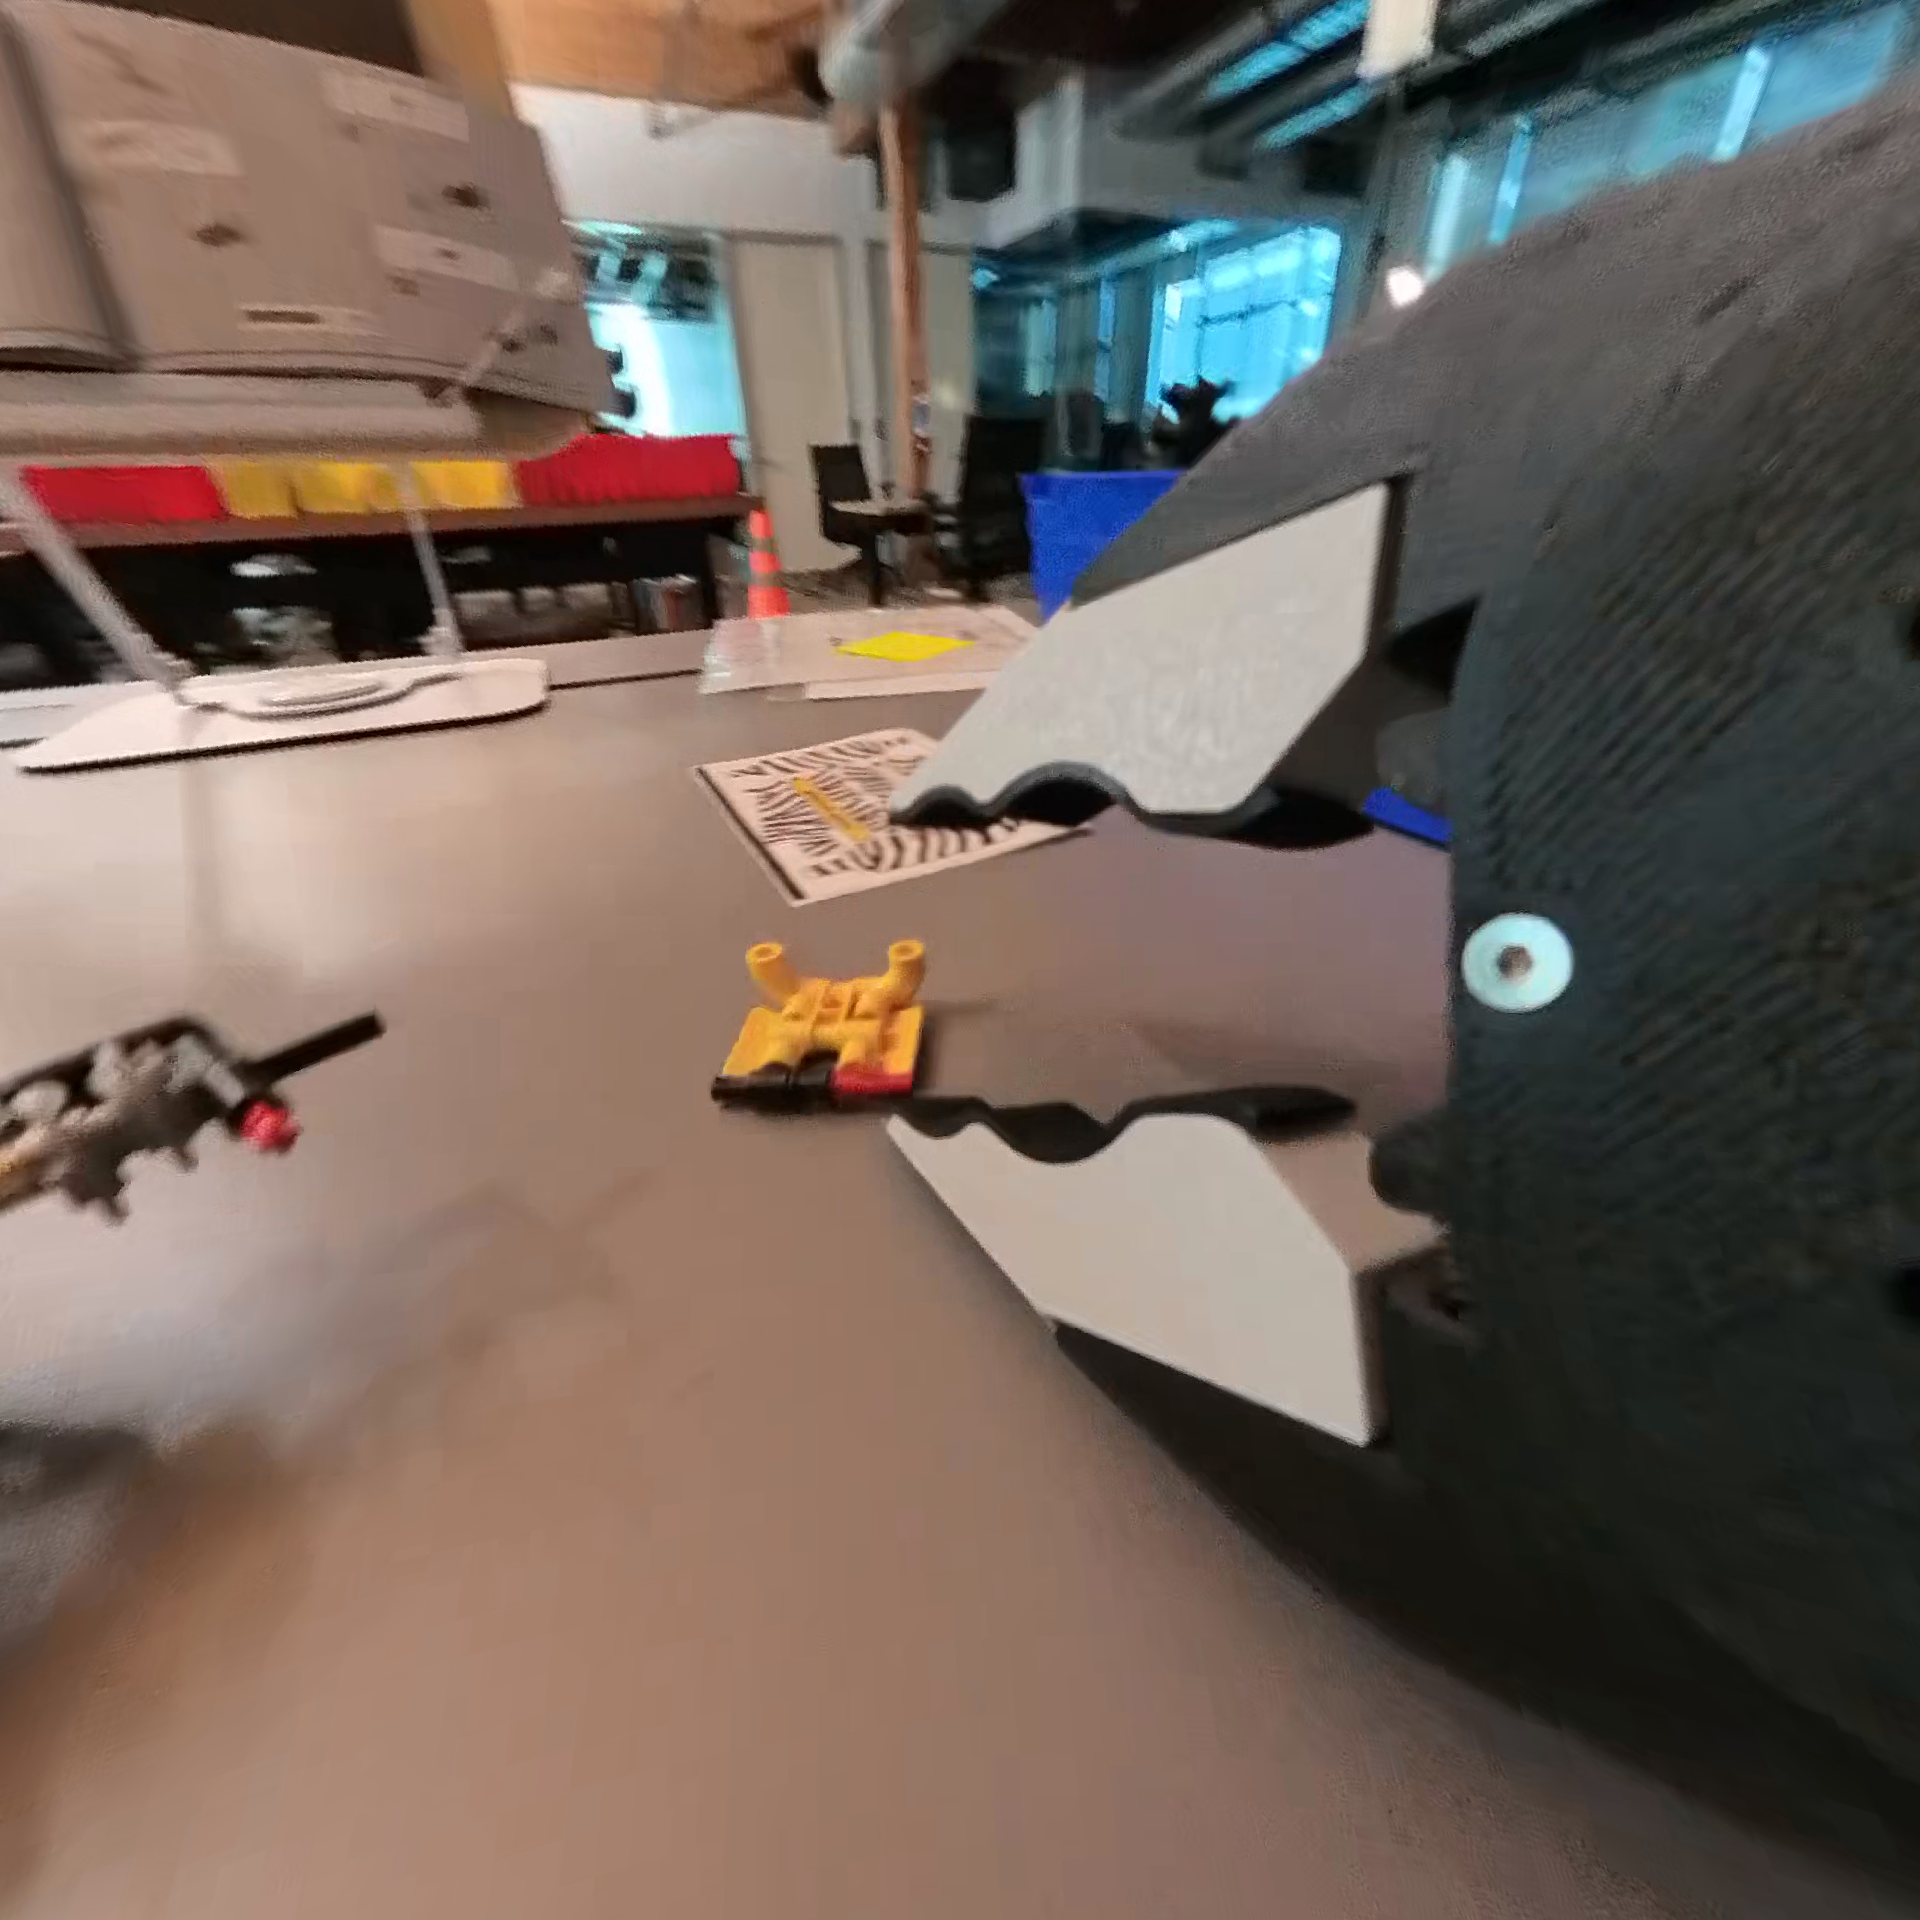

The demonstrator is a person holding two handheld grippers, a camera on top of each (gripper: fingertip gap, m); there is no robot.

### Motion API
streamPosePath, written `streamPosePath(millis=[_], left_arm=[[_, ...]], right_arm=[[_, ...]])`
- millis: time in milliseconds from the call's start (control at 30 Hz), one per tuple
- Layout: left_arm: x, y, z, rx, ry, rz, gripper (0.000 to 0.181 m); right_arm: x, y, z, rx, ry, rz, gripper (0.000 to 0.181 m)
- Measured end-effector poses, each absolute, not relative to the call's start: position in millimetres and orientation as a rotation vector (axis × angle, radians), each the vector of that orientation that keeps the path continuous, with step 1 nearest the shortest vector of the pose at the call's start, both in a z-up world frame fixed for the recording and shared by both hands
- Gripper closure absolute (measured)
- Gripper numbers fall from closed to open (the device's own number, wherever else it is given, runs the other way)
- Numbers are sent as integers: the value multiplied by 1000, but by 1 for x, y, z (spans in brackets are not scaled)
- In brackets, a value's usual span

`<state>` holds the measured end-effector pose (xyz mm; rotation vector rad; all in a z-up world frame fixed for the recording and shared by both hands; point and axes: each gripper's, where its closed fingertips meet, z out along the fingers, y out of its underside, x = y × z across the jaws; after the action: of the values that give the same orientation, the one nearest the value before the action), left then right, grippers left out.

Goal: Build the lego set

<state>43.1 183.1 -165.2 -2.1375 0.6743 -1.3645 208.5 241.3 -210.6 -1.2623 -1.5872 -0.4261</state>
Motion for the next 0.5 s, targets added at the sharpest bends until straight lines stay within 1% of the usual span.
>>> streamPosePath(millis=[67,100,300,367,467,500], left_arm=[[37,173,-158,-2105,667,-1303,163],[35,168,-155,-2087,652,-1285,163],[23,154,-144,-1983,510,-1312,163],[19,154,-143,-1949,435,-1345,164],[26,150,-148,-1927,369,-1450,163],[30,150,-152,-1937,362,-1475,163]], right_arm=[[220,240,-207,-1376,-1519,-424,119],[223,238,-206,-1439,-1471,-417,117],[251,228,-203,-1719,-1124,-489,111],[251,220,-197,-1764,-1033,-445,114],[209,195,-195,-1838,-928,-114,122],[191,185,-195,-1853,-898,18,131]])
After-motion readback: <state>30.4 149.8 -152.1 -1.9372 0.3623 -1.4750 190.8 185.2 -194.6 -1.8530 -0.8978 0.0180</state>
